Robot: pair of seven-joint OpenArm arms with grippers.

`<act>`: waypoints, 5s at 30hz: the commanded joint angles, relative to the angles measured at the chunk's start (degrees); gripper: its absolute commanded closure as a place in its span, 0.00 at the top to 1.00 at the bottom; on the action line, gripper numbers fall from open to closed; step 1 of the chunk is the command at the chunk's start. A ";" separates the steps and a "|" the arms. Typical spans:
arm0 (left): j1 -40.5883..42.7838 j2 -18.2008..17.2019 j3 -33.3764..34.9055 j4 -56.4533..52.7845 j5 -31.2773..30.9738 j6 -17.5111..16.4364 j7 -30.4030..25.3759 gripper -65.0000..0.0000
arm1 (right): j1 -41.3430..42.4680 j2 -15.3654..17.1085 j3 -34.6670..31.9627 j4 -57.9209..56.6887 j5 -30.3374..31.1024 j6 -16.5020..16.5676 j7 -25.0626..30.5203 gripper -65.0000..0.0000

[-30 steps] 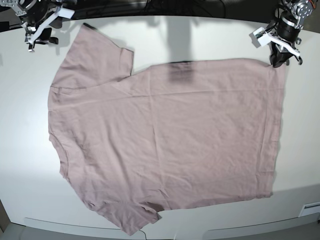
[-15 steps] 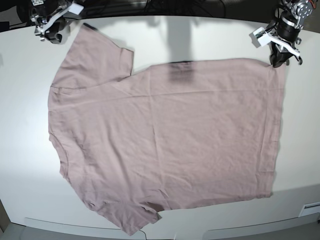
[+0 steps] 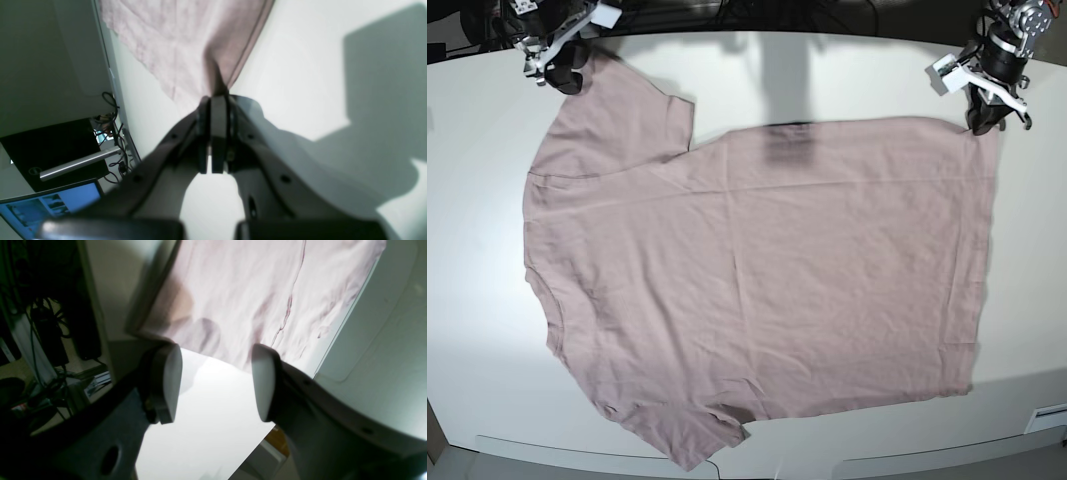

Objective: Fold the T-shirt properly

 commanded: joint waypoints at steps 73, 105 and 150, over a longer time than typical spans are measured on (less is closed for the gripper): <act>-1.42 0.26 0.00 0.48 -0.66 0.20 -1.70 0.00 | 4.96 -2.08 -4.48 0.00 16.85 13.35 10.36 0.53; -1.42 0.26 0.00 0.48 -1.27 0.20 -1.70 0.00 | 4.90 -2.08 -4.52 0.00 8.13 11.23 9.01 0.00; -0.44 0.00 0.00 0.46 -5.53 0.26 -2.36 0.00 | 1.49 -2.03 -4.50 1.09 24.63 -3.13 -9.57 0.00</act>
